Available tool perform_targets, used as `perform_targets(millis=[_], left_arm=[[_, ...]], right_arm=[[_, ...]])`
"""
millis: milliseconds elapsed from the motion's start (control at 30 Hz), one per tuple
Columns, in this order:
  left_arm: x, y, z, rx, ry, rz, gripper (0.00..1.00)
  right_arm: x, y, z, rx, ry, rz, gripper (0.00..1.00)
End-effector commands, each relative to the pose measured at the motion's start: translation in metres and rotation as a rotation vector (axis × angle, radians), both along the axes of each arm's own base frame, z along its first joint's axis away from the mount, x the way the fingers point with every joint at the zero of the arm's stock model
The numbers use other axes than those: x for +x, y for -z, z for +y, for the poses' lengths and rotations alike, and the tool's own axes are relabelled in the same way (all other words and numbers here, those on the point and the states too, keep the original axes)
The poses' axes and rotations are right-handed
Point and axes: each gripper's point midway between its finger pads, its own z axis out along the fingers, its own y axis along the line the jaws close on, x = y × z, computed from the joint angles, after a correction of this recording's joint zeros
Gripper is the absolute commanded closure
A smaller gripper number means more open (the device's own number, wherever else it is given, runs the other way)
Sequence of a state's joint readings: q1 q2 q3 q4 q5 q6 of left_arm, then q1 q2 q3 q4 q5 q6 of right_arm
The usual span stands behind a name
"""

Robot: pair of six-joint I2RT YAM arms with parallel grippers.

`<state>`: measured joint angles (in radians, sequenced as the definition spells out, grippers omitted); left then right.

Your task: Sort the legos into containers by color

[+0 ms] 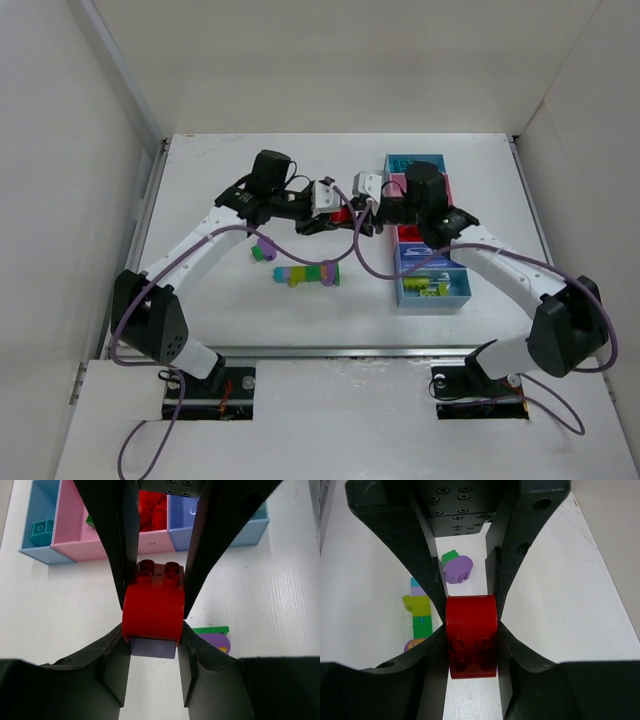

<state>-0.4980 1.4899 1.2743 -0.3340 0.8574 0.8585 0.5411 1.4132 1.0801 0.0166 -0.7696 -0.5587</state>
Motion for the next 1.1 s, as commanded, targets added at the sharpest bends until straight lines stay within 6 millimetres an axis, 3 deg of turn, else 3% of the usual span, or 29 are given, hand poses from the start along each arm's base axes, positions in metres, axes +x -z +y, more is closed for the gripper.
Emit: perform_targets(millis=[0,100,133,233,267,400,467,600,767,833,933,1067], left_arm=[[0.011,-0.001,0.012,0.057,-0.043,-0.048,1.0],[0.014,0.014,0.017,0.11,-0.055,-0.039,1.0],[0.016,0.015,0.019,0.119,-0.066,-0.044,1.0],[0.021,0.037,0.025,0.178,-0.113,0.015,1.0],[0.026,0.035,0.022,0.173,-0.12,0.02,1.0],[0.031,0.031,0.017,0.16,-0.126,0.037,1.0],[0.034,0.03,0.015,0.155,-0.127,0.03,1.0],[0.043,0.037,0.014,0.173,-0.139,0.035,1.0],[0.054,0.028,0.005,0.154,-0.151,0.019,1.0],[0.055,0.027,0.004,0.147,-0.156,0.019,1.0],[0.059,0.027,0.002,0.14,-0.162,0.02,1.0],[0.063,0.027,0.001,0.138,-0.179,0.026,1.0]], right_arm=[[0.014,-0.04,-0.028,0.057,0.087,-0.085,1.0],[0.021,-0.05,-0.055,0.066,0.177,-0.112,1.0],[0.031,-0.053,-0.073,0.064,0.242,-0.125,1.0],[0.037,-0.064,-0.11,0.068,0.371,-0.171,1.0],[0.034,-0.065,-0.121,0.063,0.402,-0.192,1.0],[0.041,-0.039,-0.156,-0.06,0.521,-0.195,1.0],[0.039,-0.025,-0.163,-0.105,0.538,-0.157,1.0],[0.04,-0.021,-0.173,-0.115,0.535,-0.149,1.0],[0.062,0.042,-0.213,-0.471,0.58,-0.096,1.0],[0.055,0.07,-0.231,-0.652,0.536,-0.029,1.0],[0.072,0.085,-0.25,-0.805,0.54,-0.061,1.0],[0.08,0.094,-0.262,-0.887,0.546,-0.069,0.95]])
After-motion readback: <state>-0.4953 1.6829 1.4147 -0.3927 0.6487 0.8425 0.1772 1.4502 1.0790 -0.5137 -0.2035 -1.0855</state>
